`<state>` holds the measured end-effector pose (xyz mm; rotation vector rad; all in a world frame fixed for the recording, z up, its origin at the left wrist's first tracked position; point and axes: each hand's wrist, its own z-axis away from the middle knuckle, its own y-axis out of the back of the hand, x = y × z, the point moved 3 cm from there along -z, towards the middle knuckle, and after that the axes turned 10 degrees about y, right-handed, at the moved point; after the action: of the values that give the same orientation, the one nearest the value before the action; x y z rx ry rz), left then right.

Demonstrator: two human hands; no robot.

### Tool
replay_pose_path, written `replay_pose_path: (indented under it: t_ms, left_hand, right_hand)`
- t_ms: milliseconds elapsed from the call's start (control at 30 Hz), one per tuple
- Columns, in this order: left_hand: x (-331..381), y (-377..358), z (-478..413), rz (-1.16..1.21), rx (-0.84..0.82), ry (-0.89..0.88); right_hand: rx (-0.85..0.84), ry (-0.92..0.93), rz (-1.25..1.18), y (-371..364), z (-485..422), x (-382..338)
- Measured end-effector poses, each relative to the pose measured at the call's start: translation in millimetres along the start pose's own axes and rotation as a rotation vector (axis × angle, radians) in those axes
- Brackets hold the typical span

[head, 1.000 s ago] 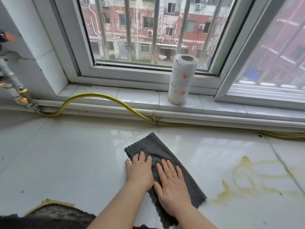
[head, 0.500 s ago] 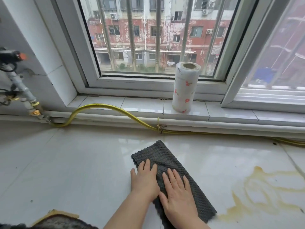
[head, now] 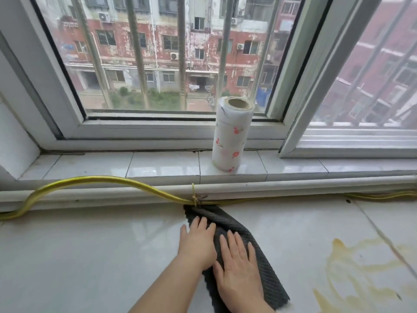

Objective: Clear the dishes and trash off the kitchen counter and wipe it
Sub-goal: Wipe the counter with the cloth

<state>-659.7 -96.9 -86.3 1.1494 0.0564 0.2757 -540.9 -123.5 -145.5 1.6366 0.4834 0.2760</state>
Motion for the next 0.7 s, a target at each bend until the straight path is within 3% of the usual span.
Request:
replay_pose_path:
  t_ms: [233,500,600,700]
  left_hand:
    - [-11,-4,4,0.005,-0.019,-0.067]
    - [-41,-10,31,0.046,0.038,-0.007]
    - [-48,-8,44,0.060,0.096,0.050]
    - [-57,-5,58,0.199,0.275,0.124]
  right_hand:
    - [-0.040,-0.073,-0.003,1,15,-8]
    - [0.216,-0.035,-0.126,23,22,-34]
    - [0.083,-0.092,-0.111,25,20,-23]
    - [0.014,-0.005,-0.037,14,33,-27]
